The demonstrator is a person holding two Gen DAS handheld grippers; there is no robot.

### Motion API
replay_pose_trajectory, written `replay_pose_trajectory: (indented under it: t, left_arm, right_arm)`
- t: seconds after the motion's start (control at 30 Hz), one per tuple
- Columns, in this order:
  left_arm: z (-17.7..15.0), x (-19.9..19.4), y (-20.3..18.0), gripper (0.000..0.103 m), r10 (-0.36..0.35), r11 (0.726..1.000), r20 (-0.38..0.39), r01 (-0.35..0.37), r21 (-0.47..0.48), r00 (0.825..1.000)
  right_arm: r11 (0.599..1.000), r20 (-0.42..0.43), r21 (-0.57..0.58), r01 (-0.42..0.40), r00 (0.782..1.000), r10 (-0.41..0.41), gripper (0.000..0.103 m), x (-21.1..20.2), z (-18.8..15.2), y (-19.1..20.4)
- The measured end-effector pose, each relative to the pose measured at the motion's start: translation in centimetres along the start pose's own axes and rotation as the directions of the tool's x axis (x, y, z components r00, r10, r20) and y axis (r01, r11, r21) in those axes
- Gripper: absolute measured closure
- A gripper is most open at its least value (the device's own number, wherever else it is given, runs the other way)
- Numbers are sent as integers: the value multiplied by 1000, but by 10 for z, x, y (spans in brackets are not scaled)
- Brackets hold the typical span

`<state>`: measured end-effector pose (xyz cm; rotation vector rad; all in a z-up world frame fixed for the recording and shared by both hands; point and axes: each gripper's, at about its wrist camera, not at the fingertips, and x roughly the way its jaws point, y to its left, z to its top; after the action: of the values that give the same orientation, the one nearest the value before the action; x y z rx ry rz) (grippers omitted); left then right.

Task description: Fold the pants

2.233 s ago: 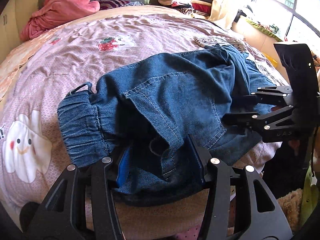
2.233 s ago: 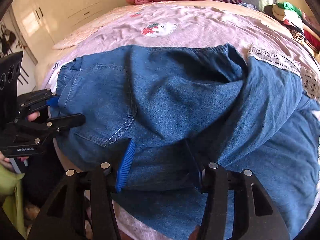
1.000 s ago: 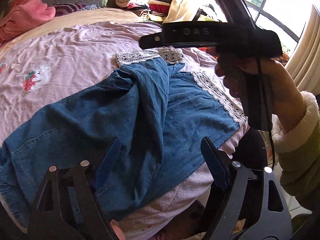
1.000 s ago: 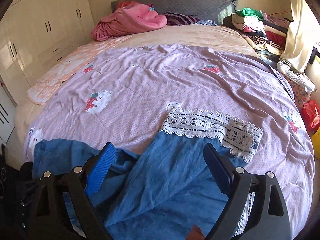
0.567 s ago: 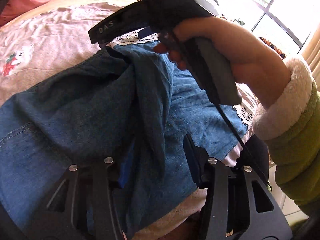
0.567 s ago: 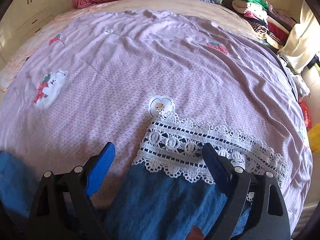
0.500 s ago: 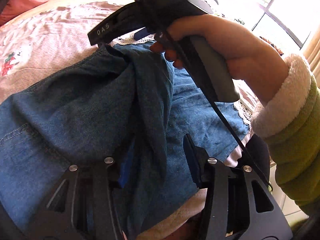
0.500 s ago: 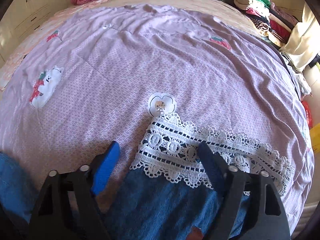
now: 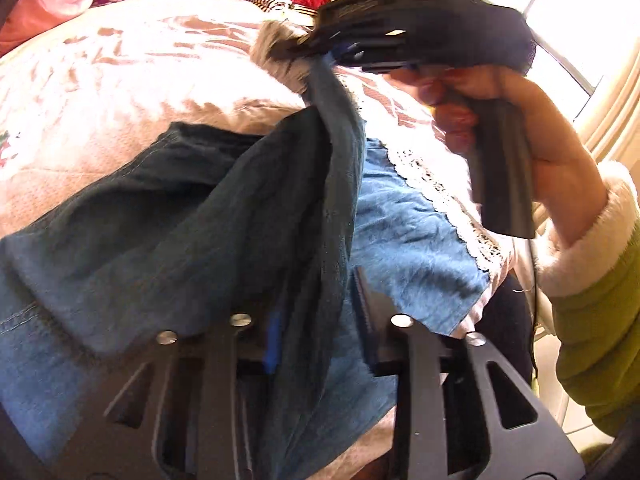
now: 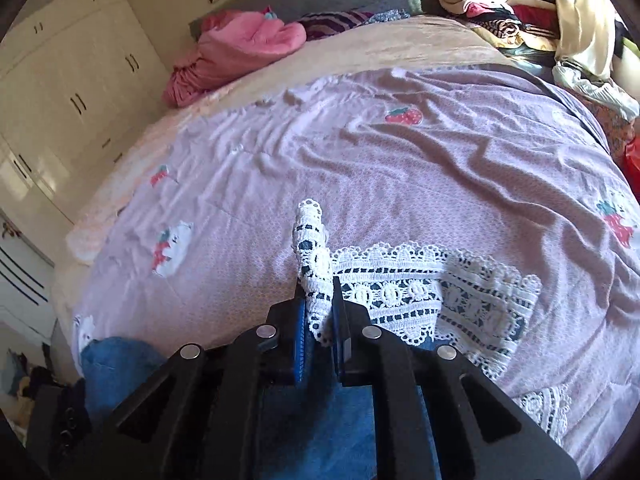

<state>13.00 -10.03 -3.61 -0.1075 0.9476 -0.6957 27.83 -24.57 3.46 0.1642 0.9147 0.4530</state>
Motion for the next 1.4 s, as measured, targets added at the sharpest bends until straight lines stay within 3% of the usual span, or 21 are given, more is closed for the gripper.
replay_pose_trajectory:
  t: [0.2, 0.4, 0.53, 0.8, 1.13, 1.23, 1.4]
  left_arm:
    - [6, -7, -11, 102, 38, 997, 16, -39, 65, 999]
    - [3, -39, -16, 103, 97, 978, 60, -107, 178, 993]
    - [-9, -48, -15, 103, 110, 966, 58, -120, 230, 992]
    - [-41, -27, -21, 103, 99, 964, -4, -94, 249, 995]
    - [-50, -22, -27, 100, 126, 956, -21, -115, 271, 992]
    - [-54, -22, -30, 100, 130, 951, -22, -118, 287, 991]
    - [-58, -23, -34, 100, 138, 946, -18, -126, 299, 990]
  right_arm:
    - [995, 120, 81, -50, 992, 40, 93, -65, -7, -15]
    - [981, 195, 172, -85, 980, 51, 93, -115, -48, -35]
    - [967, 180, 240, -80, 983, 37, 93, -132, -99, -49]
    - [919, 101, 392, -38, 995, -2, 90, -133, -179, -75]
    - [881, 80, 472, -5, 996, -37, 88, -144, -214, -93]
    - [869, 111, 494, -27, 993, -32, 85, -154, -217, -101]
    - [881, 107, 473, -13, 993, -43, 88, -158, -217, -101]
